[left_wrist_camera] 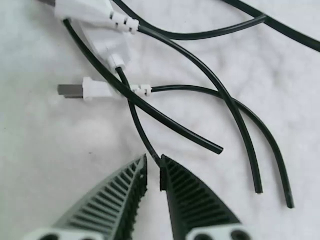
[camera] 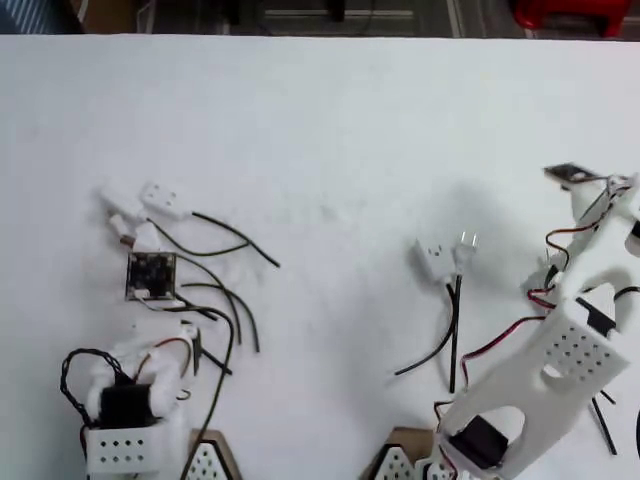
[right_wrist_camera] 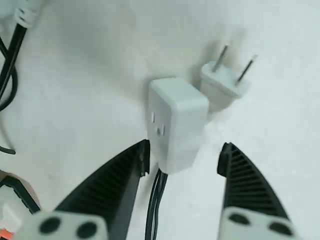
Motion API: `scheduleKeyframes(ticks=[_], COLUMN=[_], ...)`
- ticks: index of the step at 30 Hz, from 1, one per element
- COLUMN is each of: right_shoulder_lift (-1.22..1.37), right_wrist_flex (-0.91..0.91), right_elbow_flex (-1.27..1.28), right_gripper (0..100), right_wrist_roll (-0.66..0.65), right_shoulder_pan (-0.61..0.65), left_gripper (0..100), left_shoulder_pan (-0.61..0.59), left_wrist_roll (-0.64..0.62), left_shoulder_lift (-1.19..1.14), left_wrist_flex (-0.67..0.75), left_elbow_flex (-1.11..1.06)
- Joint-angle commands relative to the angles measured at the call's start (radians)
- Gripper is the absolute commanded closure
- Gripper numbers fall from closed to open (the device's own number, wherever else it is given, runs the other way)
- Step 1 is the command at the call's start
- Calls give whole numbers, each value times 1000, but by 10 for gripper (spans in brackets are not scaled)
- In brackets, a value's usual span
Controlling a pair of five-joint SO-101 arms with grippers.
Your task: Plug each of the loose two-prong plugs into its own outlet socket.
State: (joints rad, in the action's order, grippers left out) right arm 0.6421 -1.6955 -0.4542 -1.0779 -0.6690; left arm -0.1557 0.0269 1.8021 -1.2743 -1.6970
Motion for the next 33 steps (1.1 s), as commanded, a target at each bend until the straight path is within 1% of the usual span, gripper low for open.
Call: scheduleKeyframes(ticks=[1,7,17,20,28,33], right_shoulder_lift=[-159,-237,-242,-254,-344,-460], right_wrist_flex=[-19,-16,7,-10,-18,-16], right_elbow_flex=[72,273,308,373,552,569], right_gripper=[772,772,772,772,772,772], right_wrist_roll=[-6,-6,-5,-3,-2,-2], right_shoulder_pan=[-4,50,54,62,165,199], left_gripper=[932,932,932,932,932,932], left_shoulder_pan=[7,7,7,7,7,7], left_wrist_roll=[-5,-5,-5,-5,-5,-5], left_shoulder_lift=[4,4,4,4,4,4], left_wrist_flex=[-2,-2,-2,-2,-2,-2], left_elbow_flex=[3,3,3,3,3,3])
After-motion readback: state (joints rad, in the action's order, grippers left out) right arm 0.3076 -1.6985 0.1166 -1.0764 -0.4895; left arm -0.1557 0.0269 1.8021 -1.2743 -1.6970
